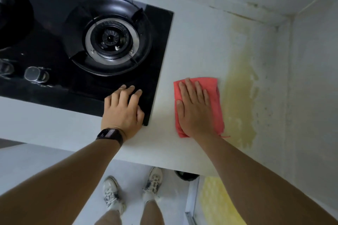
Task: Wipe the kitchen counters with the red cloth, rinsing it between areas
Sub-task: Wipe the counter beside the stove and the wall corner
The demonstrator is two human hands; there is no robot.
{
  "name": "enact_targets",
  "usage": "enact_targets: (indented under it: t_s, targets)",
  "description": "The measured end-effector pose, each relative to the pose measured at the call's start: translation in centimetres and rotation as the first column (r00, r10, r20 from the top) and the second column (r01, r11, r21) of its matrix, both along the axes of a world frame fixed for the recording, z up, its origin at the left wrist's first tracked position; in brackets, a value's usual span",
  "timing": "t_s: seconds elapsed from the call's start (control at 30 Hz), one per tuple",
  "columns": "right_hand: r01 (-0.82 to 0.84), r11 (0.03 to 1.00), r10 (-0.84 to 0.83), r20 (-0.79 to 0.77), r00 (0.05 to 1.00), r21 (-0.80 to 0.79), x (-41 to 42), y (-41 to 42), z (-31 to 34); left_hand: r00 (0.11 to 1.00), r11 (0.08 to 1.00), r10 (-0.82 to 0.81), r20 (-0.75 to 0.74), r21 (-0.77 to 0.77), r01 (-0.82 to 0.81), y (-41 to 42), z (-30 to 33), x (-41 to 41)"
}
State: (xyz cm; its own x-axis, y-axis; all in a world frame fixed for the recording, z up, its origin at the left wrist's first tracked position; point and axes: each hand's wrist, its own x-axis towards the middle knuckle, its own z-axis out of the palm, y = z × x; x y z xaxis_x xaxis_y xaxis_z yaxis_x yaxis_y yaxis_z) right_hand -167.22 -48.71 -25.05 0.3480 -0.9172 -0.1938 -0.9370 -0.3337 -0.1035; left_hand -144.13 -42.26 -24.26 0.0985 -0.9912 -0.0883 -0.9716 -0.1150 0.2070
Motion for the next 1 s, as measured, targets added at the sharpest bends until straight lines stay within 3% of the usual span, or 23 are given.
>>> enact_targets:
  t_s: [0.4, 0.67, 0.83, 1.0]
  targets:
    - [0.111, 0.994, -0.110, 0.048, 0.993, -0.020, 5.8, -14.3, -0.1, 0.999, 0.999, -0.004, 0.054, -0.031, 0.006, 0.0, -0.4, 0.0]
    - [0.082, 0.996, -0.080, 0.043, 0.996, -0.048, 8.8, -22.2, -0.3, 0.998, 0.993, -0.013, 0.065, -0.117, 0.020, 0.1, -1.0, 0.2]
    - [0.073, 0.996, -0.071, 0.040, 0.997, -0.059, 8.4, -18.7, -0.3, 0.998, 0.992, -0.017, 0.054, -0.124, 0.024, 0.2, -1.2, 0.3]
    - [0.069, 0.996, -0.066, 0.048, 0.997, -0.056, 7.4, -7.7, -0.5, 0.999, 0.993, -0.028, 0.041, -0.118, 0.033, 0.4, -1.0, 0.1]
